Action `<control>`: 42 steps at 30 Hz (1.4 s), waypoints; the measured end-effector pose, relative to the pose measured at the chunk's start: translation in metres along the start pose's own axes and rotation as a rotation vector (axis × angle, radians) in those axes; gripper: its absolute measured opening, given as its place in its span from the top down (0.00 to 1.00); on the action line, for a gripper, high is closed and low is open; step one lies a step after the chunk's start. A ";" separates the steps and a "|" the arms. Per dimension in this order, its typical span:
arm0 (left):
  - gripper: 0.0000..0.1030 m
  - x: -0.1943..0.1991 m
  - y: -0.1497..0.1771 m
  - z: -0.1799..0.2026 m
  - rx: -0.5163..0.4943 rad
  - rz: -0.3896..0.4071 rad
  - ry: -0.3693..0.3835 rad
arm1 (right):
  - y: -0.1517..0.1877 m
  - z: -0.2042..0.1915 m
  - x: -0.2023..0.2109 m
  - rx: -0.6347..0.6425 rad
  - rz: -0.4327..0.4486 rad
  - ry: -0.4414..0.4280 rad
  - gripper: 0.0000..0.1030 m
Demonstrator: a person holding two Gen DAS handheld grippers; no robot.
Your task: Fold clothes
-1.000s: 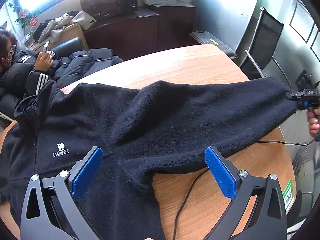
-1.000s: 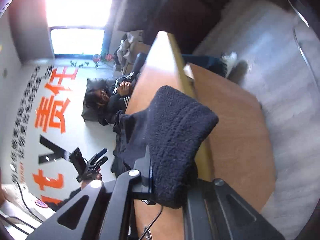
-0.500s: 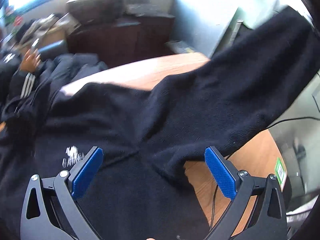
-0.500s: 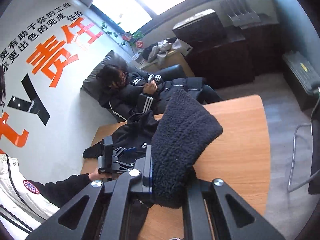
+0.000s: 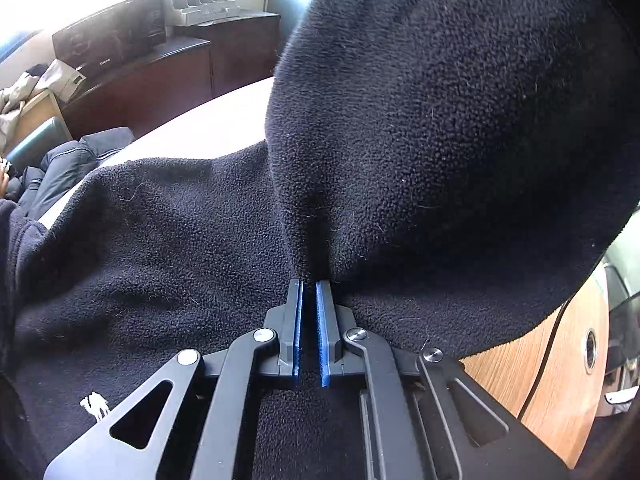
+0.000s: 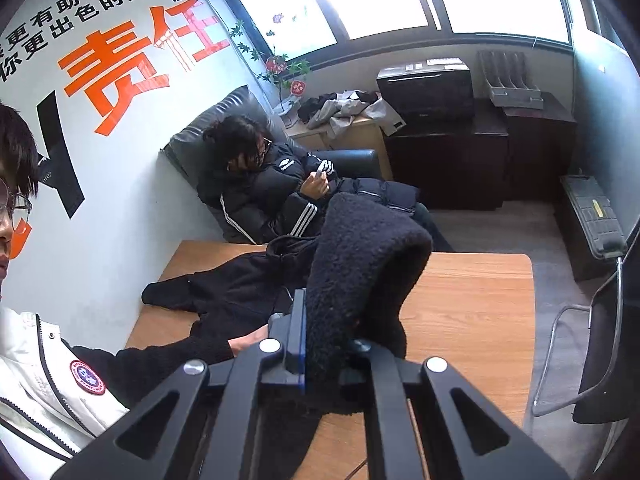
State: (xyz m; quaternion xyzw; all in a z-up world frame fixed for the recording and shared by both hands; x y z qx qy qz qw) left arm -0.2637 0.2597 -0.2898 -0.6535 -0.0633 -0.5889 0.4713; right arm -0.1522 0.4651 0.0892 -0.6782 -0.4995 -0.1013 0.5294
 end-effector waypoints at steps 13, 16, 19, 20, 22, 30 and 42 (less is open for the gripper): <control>0.96 0.008 0.016 -0.014 0.004 0.023 0.011 | -0.039 -0.107 -0.034 0.162 -0.017 -0.124 0.94; 0.96 0.013 0.023 -0.021 0.004 0.022 0.013 | -0.037 -0.120 -0.058 0.150 -0.034 -0.138 0.94; 0.95 0.010 0.028 -0.028 0.015 0.037 0.026 | -0.033 -0.137 -0.081 0.146 -0.045 -0.167 0.94; 0.95 0.008 0.026 -0.031 0.050 0.049 0.047 | -0.033 -0.144 -0.087 0.150 -0.049 -0.178 0.94; 0.96 0.011 0.027 -0.035 0.088 0.087 0.077 | -0.034 -0.163 -0.097 0.160 -0.051 -0.201 0.94; 0.95 0.081 0.051 -0.058 0.121 0.273 0.060 | -0.050 -0.199 -0.111 0.165 -0.015 -0.252 0.94; 0.70 0.167 0.138 -0.157 0.207 0.194 -0.110 | -0.065 -0.274 -0.173 0.176 -0.034 -0.369 0.94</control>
Point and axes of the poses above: each gripper's, at about its wrist camera, not at the fingertips, and x roughly against the way its jaws point, z to its right, y to its underside, the point moved 1 cm from there along -x, roughly the way its jaws point
